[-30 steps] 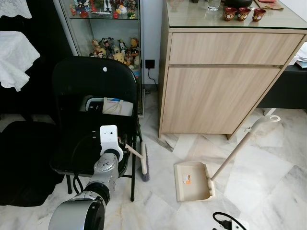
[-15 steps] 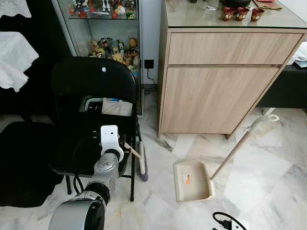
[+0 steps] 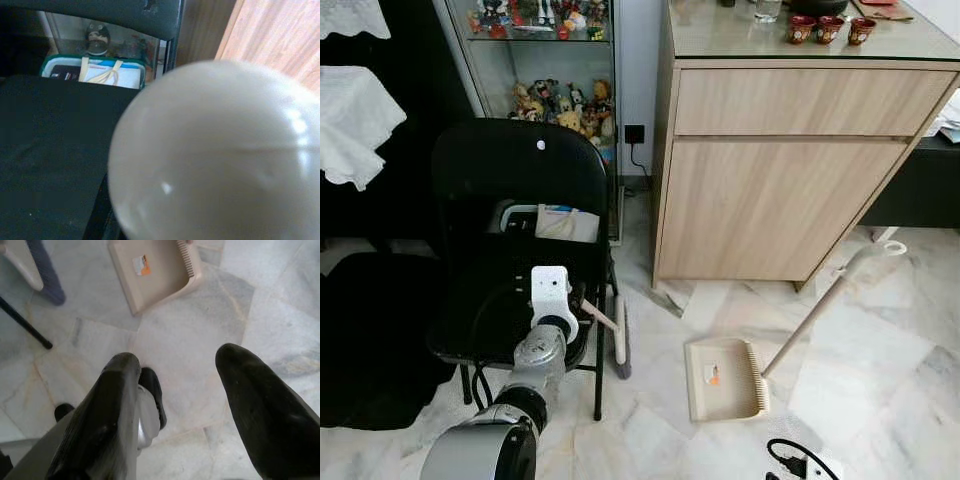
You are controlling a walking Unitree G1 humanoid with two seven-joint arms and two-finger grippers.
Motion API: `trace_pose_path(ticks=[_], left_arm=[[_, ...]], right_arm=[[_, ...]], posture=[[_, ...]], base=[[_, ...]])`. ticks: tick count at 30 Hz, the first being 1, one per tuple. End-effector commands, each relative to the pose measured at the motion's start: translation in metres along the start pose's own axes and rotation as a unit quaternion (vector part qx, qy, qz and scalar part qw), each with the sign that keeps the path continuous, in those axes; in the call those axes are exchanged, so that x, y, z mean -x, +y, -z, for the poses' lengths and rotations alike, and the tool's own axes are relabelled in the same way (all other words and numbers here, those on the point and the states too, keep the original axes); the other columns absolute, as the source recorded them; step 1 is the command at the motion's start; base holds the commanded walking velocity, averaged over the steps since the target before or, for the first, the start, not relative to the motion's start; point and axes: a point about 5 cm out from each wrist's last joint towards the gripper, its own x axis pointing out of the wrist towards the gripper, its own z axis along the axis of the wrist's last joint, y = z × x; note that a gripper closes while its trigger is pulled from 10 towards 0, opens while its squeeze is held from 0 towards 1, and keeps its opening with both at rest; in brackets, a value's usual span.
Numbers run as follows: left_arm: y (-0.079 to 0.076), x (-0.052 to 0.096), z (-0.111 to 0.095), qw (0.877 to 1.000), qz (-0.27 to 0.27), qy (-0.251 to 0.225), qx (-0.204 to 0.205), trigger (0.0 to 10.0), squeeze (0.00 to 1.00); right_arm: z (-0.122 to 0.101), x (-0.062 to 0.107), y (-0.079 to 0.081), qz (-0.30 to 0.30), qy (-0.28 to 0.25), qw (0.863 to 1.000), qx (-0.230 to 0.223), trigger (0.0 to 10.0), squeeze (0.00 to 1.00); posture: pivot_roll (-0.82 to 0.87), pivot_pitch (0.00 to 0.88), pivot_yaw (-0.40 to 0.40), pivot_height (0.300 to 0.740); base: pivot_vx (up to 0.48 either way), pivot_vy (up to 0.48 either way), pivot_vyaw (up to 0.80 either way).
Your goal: Sweep floor
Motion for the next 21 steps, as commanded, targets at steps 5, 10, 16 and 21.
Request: trace_pose_path(ticks=[5,10,16,21], left_arm=[[0.003,0.0,-0.007,1.0,0.003,-0.027,-0.01,10.0,0.0],[-0.003,-0.002,-0.013,0.998,0.023,-0.044,-0.025,10.0,0.0],[-0.001,-0.004,-0.025,0.997,0.036,-0.069,-0.022,10.0,0.0],[-0.008,-0.008,-0.034,0.995,0.063,-0.077,-0.002,10.0,0.0]], right_arm=[[-0.047,-0.007,-0.01,0.025,-0.104,0.994,-0.016,10.0,0.0],[-0.079,-0.007,-0.015,0.037,-0.174,0.984,-0.006,10.0,0.0],[-0.124,0.003,-0.018,0.055,-0.298,0.953,-0.026,10.0,0.0],[-0.137,0.005,-0.017,0.069,-0.328,0.942,-0.03,10.0,0.0]], posture=[[-0.08,0.07,0.022,0.74],[-0.08,0.074,0.029,0.74],[-0.08,0.079,0.045,0.74],[-0.08,0.082,0.053,0.74]], base=[[0.0,0.0,0.0],[0.0,0.0,0.0],[0.0,0.0,0.0],[0.0,0.0,0.0]])
